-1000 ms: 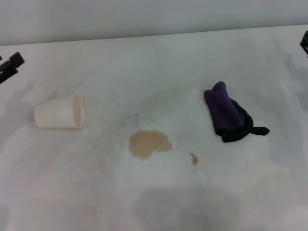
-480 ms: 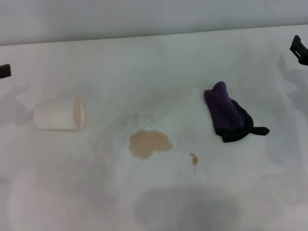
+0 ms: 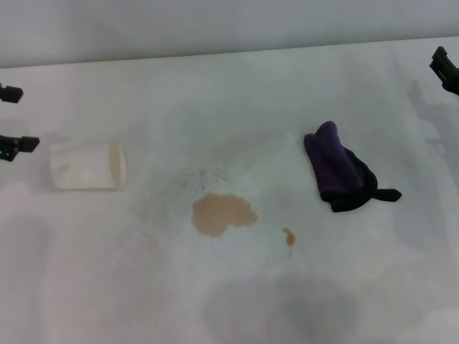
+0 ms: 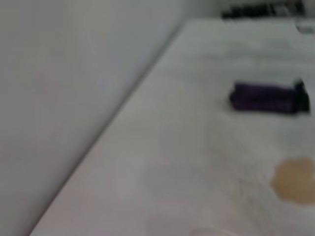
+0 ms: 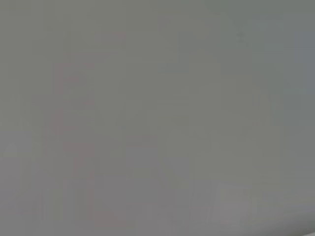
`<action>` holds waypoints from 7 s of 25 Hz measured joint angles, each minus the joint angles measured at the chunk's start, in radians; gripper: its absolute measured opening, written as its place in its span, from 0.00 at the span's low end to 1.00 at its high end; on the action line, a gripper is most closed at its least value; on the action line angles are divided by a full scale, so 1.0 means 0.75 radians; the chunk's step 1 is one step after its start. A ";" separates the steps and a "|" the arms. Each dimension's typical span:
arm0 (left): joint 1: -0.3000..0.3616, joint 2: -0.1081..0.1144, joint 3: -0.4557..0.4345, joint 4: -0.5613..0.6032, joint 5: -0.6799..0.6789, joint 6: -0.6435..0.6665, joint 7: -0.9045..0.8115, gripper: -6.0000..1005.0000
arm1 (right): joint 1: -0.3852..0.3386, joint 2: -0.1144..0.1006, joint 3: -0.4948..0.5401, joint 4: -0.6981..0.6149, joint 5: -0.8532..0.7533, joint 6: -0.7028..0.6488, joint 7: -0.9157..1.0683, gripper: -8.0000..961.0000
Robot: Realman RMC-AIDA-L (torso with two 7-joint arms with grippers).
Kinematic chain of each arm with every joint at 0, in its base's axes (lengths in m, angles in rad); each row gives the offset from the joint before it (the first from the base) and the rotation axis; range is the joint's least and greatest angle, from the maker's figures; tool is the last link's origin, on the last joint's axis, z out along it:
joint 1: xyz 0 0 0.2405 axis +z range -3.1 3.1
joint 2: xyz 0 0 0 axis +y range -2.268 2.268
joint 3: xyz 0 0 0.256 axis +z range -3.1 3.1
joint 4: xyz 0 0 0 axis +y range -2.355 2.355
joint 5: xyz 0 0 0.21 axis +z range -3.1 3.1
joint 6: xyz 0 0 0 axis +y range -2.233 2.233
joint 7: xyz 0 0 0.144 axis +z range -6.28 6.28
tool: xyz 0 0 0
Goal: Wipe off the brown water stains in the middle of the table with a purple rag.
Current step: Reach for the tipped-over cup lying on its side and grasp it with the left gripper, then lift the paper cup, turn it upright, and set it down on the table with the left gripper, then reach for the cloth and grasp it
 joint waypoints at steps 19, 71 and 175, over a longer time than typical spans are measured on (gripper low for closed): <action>-0.267 -0.245 0.001 -0.074 0.453 -0.385 0.261 0.88 | 0.040 0.000 0.006 0.063 -0.001 0.019 0.084 0.91; -0.010 -0.244 -0.003 0.291 -0.173 -0.809 0.231 0.73 | 0.020 0.000 0.004 0.060 -0.001 0.034 0.130 0.91; 1.045 -0.266 -0.028 1.398 -1.728 -0.722 0.925 0.88 | 0.039 -0.012 -0.321 -0.146 -0.001 0.005 0.202 0.91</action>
